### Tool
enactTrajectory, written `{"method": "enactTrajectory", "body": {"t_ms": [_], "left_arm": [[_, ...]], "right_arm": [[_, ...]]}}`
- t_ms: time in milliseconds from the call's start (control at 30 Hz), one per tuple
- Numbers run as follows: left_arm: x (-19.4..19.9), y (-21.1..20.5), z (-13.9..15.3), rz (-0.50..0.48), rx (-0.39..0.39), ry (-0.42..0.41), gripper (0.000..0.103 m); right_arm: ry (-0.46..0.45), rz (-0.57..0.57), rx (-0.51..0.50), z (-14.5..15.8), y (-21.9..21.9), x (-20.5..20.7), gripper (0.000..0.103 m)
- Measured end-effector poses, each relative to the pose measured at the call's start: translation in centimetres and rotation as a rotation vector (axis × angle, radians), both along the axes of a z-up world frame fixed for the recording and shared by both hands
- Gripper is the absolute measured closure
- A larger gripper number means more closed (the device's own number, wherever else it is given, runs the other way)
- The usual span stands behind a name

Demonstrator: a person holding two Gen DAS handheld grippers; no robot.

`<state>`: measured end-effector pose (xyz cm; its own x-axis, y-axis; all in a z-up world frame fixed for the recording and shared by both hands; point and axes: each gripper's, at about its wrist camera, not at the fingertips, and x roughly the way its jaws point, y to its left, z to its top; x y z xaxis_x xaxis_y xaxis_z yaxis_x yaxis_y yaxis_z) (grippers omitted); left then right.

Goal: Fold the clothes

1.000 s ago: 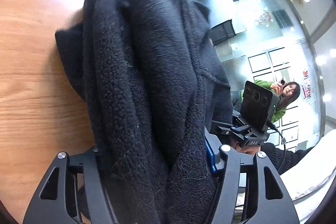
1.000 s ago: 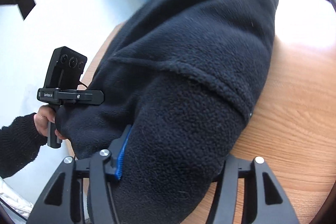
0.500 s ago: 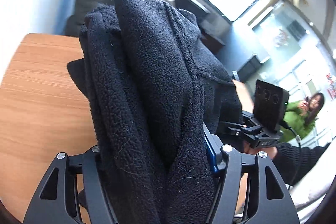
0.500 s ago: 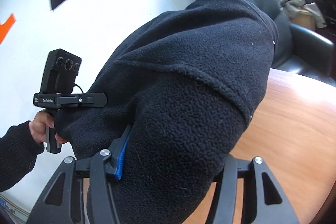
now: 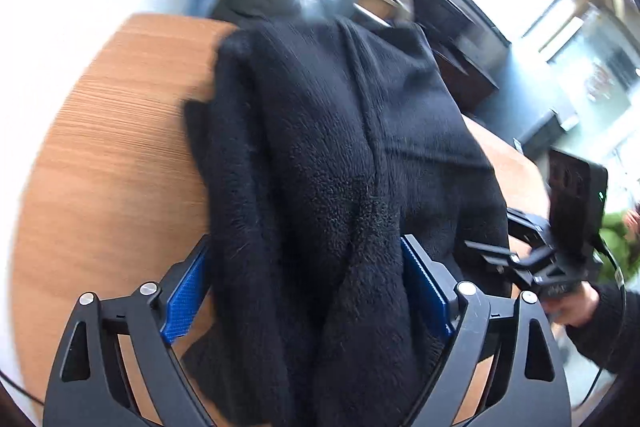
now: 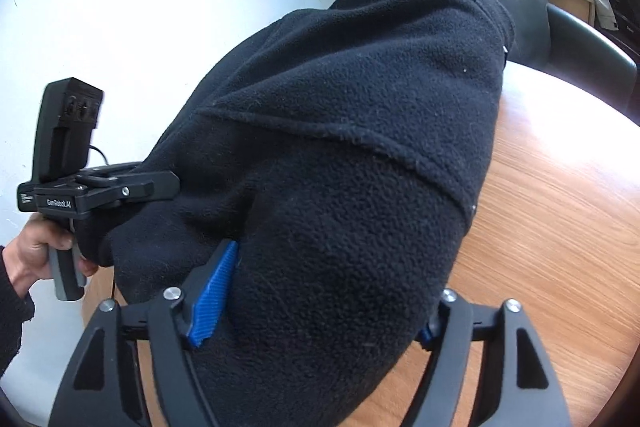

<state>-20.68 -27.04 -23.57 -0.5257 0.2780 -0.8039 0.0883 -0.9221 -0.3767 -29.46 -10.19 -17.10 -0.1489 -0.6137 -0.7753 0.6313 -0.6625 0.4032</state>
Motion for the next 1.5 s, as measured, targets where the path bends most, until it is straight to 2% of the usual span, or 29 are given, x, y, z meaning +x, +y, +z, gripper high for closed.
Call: {"method": "enactTrajectory", "body": {"t_ms": [67, 167, 200, 267, 300, 333, 433, 500, 567, 667, 733, 867, 1233, 1267, 1400, 1500], "left_arm": [[2.3, 2.4, 2.9, 0.092, -0.102, 0.014, 0.008], [6.3, 4.7, 8.1, 0.246, -0.228, 0.105, 0.002], [7.7, 5.8, 10.1, 0.290, -0.276, 0.136, 0.000], [12.2, 2.2, 13.6, 0.365, -0.385, 0.177, 0.000], [13.4, 3.1, 15.7, 0.407, -0.426, 0.180, 0.000], [14.5, 3.9, 17.7, 0.449, -0.467, 0.182, 0.000], [16.1, 8.2, 22.1, 0.516, -0.505, 0.155, 0.000], [17.9, 11.8, 24.7, 0.556, -0.525, 0.140, 0.000], [20.0, 15.0, 26.3, 0.589, -0.560, 0.133, 0.000], [22.4, 19.1, 28.4, 0.632, -0.610, 0.122, 0.000], [23.2, 20.8, 28.4, 0.642, -0.615, 0.112, 0.000], [23.6, 23.8, 26.6, 0.636, -0.604, 0.073, 0.000], [26.0, 27.1, 24.8, 0.639, -0.596, 0.035, 0.000], [26.2, 27.1, 24.8, 0.639, -0.602, 0.030, 0.000], [25.4, 28.9, 23.9, 0.648, -0.711, 0.002, 0.000], [26.2, 28.6, 24.6, 0.650, -0.682, 0.018, 0.000]], "right_arm": [[-0.014, 0.016, 0.029, 1.0, 1.0, 0.1, 0.024], [0.005, 0.031, 0.090, 3.4, 3.3, 0.9, 0.021], [0.059, 0.034, 0.101, 4.9, 4.3, 1.7, 0.018], [0.170, 0.050, 0.105, 8.4, 6.9, 3.2, 0.008], [0.225, 0.061, 0.100, 10.3, 7.9, 3.7, 0.008], [0.270, 0.070, 0.092, 12.5, 6.2, 3.6, 0.005], [0.388, 0.075, 0.078, 16.6, 2.0, 6.9, 0.003], [0.446, 0.063, 0.060, 20.1, 3.9, 9.2, 0.002], [0.484, 0.031, 0.046, 23.3, 3.3, 10.8, 0.000], [0.539, 0.006, 0.087, 24.9, 4.7, 12.8, 0.000], [0.566, 0.006, 0.143, 25.1, 5.5, 13.8, 0.000], [0.590, 0.005, 0.161, 25.6, 7.6, 15.9, 0.000], [0.491, -0.061, 0.174, 24.6, 10.1, 15.9, 0.000], [0.487, -0.063, 0.176, 24.5, 10.2, 15.9, 0.000], [0.472, -0.067, 0.180, 24.1, 10.5, 16.0, 0.000], [0.469, -0.064, 0.182, 24.1, 10.5, 16.3, 0.000]]}}
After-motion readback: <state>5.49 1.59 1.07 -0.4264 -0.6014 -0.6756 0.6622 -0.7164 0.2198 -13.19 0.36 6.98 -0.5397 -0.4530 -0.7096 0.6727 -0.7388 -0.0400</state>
